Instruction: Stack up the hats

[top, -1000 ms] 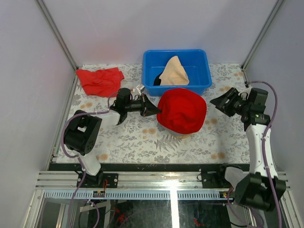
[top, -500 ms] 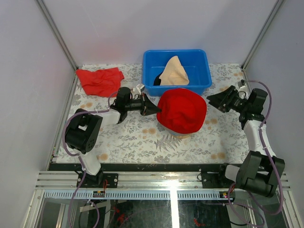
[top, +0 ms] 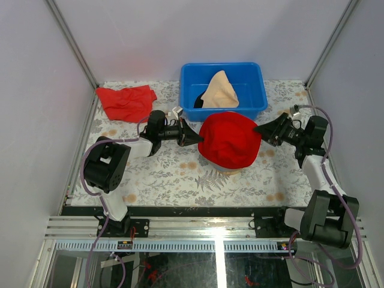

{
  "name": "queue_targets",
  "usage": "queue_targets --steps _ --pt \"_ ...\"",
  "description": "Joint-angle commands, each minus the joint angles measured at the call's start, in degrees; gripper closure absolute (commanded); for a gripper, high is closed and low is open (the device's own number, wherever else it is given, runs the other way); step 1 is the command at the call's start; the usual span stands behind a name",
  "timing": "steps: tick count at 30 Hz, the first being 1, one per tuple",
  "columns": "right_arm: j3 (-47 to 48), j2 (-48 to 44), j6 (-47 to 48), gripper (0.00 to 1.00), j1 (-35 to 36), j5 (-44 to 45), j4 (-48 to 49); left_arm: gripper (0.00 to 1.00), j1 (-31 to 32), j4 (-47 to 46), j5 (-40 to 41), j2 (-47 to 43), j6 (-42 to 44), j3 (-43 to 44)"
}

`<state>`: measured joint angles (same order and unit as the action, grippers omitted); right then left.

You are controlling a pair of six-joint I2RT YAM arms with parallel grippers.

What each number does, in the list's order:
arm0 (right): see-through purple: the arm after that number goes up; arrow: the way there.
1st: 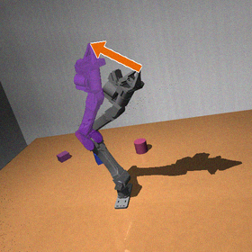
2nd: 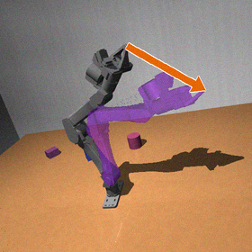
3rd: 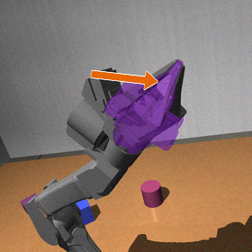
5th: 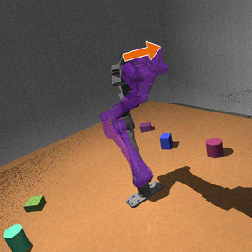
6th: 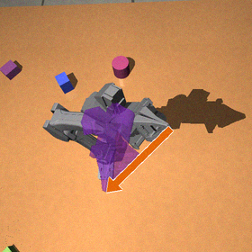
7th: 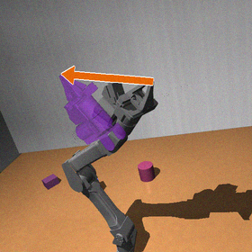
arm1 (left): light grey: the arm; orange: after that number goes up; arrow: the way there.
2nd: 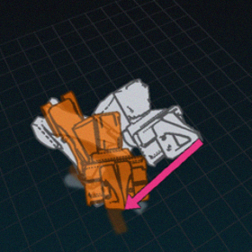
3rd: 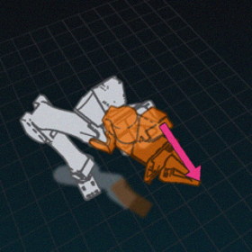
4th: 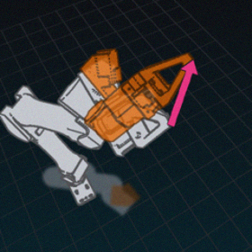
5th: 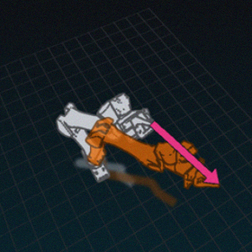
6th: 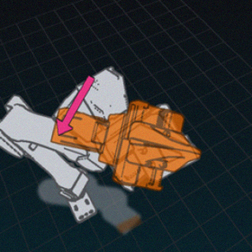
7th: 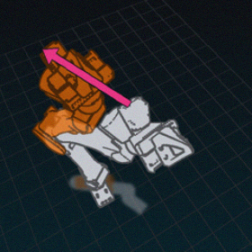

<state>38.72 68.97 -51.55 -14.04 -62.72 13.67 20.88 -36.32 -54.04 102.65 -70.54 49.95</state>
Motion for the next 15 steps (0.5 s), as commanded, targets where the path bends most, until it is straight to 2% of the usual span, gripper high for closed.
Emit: queue_targets --steps 1,5,6,9,15 --pt "0.26 0.63 -5.05 0.47 2.95 -1.4 9.81 1.0 -0.47 -3.15 0.03 0.6 -0.69 1.21" --pt "0.7 1.91 -5.26 0.81 4.19 -0.85 9.81 1.0 -0.41 -3.1 0.32 0.7 -1.02 1.41" --pt "0.85 2.07 -5.12 0.86 4.2 -0.8 9.53 1.0 -0.42 -3.19 0.41 0.61 -1.19 1.5" --pt "1.99 2.43 -4.2 0.93 4.2 0.42 7.65 1.0 -0.43 -3.61 0.51 0.43 -1.88 1.96" --pt "3.2 3.73 -1.26 0.97 1.94 2.29 2.78 1.0 -0.49 -3.58 0.33 0.23 -2.32 2.61"
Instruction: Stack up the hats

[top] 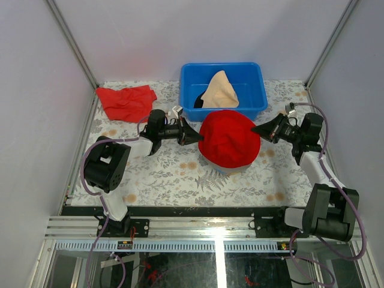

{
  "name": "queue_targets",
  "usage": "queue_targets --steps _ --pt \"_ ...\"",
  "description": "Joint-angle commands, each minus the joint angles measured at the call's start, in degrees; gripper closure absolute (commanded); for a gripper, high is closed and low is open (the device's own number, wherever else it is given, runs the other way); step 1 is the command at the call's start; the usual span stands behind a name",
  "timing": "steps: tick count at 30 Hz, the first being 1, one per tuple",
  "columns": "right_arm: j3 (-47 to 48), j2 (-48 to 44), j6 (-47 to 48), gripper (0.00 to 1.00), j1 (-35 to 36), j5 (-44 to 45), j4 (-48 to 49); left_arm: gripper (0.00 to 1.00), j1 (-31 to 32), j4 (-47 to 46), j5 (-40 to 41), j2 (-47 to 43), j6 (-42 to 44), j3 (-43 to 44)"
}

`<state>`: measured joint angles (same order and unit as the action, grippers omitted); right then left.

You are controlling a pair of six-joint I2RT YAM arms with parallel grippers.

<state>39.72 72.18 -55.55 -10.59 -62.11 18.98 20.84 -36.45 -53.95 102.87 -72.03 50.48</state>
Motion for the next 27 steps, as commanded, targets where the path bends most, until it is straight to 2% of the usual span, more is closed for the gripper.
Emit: queue_targets --steps 1,7,14,27 --pt "1.98 0.38 3.43 0.98 -2.54 2.4 -3.79 1.0 -0.45 -3.46 0.25 -0.03 -0.96 2.08" --pt "1.76 2.59 9.36 0.99 -4.85 5.06 -11.53 1.0 -0.45 -3.32 0.04 0.04 -0.64 1.6" --pt "0.37 2.95 12.72 0.99 -4.71 7.08 -14.43 1.0 -0.86 -2.09 -0.14 0.89 1.79 -0.89" --pt "-3.07 4.08 17.11 1.0 0.68 17.44 -18.79 1.0 -2.55 -3.31 0.13 4.12 5.17 -7.82"
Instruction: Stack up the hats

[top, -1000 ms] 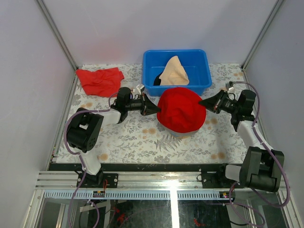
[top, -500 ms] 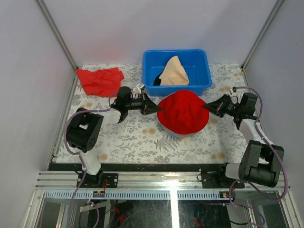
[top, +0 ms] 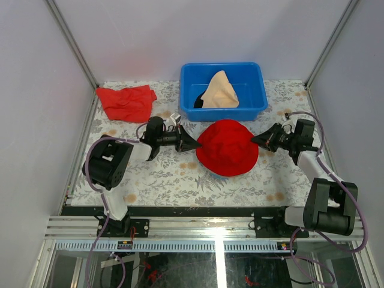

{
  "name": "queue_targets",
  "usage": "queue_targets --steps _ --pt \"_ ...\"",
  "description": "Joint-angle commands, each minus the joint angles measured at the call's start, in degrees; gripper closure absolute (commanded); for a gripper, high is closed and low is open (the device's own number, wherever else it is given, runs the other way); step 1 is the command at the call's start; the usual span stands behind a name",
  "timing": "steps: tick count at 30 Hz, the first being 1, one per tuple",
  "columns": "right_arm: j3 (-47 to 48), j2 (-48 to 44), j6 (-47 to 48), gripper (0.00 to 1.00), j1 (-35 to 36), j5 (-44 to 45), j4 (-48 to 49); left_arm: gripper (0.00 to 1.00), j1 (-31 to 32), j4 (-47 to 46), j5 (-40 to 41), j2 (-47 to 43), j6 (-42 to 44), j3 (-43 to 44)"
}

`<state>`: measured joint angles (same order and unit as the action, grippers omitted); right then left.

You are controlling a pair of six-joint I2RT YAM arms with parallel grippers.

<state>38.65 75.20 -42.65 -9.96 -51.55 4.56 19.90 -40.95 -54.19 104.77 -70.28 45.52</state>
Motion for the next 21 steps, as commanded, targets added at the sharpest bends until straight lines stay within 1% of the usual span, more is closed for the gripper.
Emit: queue_targets --steps 1,11,16,18,21 --pt "-2.41 1.15 4.66 1.0 0.09 7.46 -4.53 1.0 -1.62 1.3 0.52 2.46 3.7 -3.33" --pt "-4.56 1.54 8.85 1.0 0.11 14.33 -7.86 1.0 -1.63 1.28 1.49 4.79 5.79 -6.42" --pt "-6.03 0.85 10.21 1.0 0.83 15.53 -8.41 1.0 -1.62 0.21 1.52 5.23 5.76 -7.52" --pt "-5.35 0.14 10.05 0.98 2.3 15.87 -8.95 1.0 -1.63 -0.74 1.34 4.7 5.05 -7.63" --pt "-3.36 -1.32 8.81 0.91 4.7 16.3 -9.81 1.0 -1.51 -1.88 0.97 3.29 3.67 -7.56"
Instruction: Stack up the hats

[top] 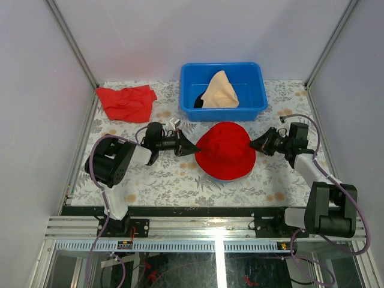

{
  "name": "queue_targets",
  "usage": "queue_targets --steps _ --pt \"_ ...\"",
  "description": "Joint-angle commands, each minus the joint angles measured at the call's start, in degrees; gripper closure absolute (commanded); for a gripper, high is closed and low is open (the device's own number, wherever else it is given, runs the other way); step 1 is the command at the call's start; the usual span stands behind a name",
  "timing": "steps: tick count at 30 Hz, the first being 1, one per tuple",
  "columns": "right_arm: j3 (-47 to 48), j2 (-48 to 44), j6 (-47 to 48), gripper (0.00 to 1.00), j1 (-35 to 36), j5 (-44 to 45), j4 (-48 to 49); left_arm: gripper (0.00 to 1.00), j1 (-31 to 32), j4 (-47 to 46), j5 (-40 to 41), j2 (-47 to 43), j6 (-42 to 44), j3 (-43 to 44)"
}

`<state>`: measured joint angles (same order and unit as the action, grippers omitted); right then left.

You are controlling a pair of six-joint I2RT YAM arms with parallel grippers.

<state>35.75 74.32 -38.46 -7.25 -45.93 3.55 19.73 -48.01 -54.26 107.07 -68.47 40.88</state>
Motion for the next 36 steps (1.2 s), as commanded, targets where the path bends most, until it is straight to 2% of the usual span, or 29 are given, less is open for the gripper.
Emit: queue_targets --steps 1,6,15,21,25,29,33,36 --pt "0.06 -0.98 4.01 0.89 2.13 10.58 -8.98 1.0 -1.28 5.2 1.2 0.26 1.7 -2.92" --pt "0.56 -2.91 4.71 0.87 2.15 12.14 -11.78 0.95 -1.26 6.19 1.63 -1.84 1.5 -2.44" --pt "-1.55 -5.8 5.66 0.84 2.3 14.7 -13.79 0.75 -1.27 8.05 1.74 -2.03 2.0 -1.48" --pt "-1.68 -5.94 5.66 0.84 3.58 15.99 -14.07 0.78 -1.02 7.73 1.79 -1.2 1.68 -0.75" --pt "-0.35 -6.62 6.47 0.75 3.82 17.86 -16.19 0.76 -1.06 8.11 1.88 -1.97 1.79 -0.84" --pt "1.91 -8.53 7.4 0.72 3.74 22.72 -19.89 0.77 -3.4 10.41 2.96 -5.26 2.96 -2.24" --pt "4.72 -8.91 6.69 0.63 3.82 24.46 -21.86 0.72 -6.47 20.01 5.26 -11.46 8.41 -0.6" --pt "8.44 -10.2 6.71 0.6 3.83 27.69 -24.55 0.67 -7.02 34.99 9.59 -16.54 16.0 5.7"
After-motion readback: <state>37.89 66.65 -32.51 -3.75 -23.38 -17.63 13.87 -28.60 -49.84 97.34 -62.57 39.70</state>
